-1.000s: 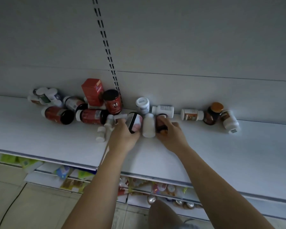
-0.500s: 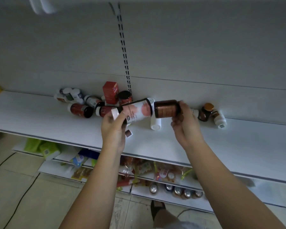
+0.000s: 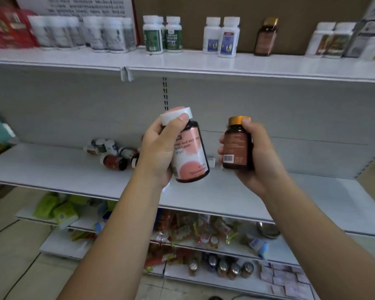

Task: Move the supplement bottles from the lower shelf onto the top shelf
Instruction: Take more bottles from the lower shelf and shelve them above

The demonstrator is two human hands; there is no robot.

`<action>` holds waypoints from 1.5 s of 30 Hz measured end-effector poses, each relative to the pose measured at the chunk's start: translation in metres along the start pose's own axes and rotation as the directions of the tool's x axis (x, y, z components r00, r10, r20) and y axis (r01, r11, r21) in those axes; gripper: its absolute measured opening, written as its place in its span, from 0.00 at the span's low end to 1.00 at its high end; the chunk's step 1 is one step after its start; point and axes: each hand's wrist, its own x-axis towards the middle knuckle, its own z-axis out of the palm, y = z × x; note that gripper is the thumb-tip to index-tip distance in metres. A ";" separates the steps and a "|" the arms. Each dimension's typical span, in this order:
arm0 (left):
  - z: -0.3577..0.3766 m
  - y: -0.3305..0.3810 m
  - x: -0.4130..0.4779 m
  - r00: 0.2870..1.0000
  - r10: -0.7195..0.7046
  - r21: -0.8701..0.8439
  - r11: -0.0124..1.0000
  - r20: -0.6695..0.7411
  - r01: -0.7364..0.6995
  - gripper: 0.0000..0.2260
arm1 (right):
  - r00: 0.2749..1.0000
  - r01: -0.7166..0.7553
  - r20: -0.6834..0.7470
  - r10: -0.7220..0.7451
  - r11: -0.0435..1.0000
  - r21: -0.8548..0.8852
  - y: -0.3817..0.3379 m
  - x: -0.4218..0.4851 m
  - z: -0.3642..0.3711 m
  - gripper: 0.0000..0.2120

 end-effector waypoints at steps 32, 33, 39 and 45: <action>0.216 0.047 0.233 0.915 0.315 0.693 0.602 0.252 -0.397 0.07 | 0.967 0.204 0.113 -0.229 0.425 -0.882 -0.272 0.236 -0.100 0.24; 0.214 0.046 0.234 0.911 0.320 0.703 0.585 0.259 -0.405 0.08 | 0.970 0.183 0.095 -0.223 0.418 -0.890 -0.272 0.246 -0.105 0.28; 0.211 0.045 0.237 0.917 0.322 0.707 0.590 0.236 -0.390 0.09 | 0.946 0.187 0.043 -0.320 0.433 -0.882 -0.259 0.270 -0.113 0.28; 0.210 0.044 0.236 0.913 0.329 0.702 0.590 0.242 -0.399 0.10 | 0.916 0.234 0.081 -0.393 0.358 -0.904 -0.250 0.271 -0.113 0.29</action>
